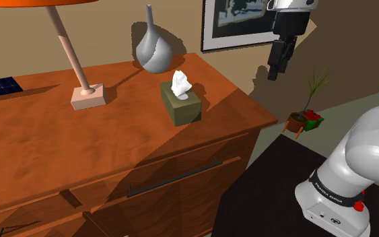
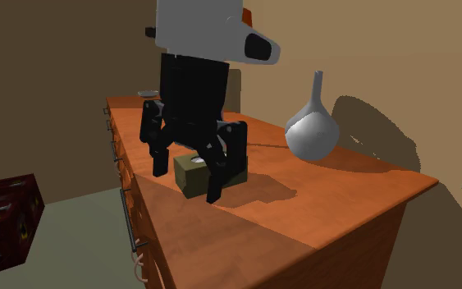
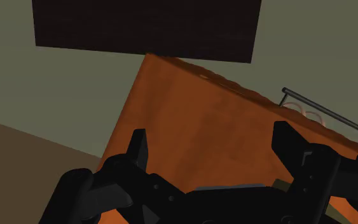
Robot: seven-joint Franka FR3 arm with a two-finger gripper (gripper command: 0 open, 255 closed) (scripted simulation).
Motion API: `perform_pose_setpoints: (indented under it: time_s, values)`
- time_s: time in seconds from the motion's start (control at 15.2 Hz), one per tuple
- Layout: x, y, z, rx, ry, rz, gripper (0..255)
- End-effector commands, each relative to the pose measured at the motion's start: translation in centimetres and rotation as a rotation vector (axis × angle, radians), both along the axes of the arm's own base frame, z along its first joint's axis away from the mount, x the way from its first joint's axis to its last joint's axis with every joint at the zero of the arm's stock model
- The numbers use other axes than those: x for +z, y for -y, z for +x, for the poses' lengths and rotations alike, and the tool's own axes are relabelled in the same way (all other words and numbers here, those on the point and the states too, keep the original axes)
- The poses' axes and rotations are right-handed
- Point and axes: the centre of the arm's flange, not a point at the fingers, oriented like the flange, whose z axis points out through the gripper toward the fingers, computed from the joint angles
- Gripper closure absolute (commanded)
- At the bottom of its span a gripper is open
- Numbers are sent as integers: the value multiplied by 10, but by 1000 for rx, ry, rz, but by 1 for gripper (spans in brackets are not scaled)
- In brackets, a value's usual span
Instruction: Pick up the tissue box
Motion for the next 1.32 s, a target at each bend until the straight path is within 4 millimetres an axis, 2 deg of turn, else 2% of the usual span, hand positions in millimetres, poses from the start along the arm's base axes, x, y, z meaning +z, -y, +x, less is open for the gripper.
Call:
perform_pose_setpoints:
  time_s: [0.0,0.59,1.25]
  values:
    - [0,0,0,0,0,0,0]
    - [-17,-47,93,209,59,148,0]
    - [-19,-122,183,442,125,313,0]
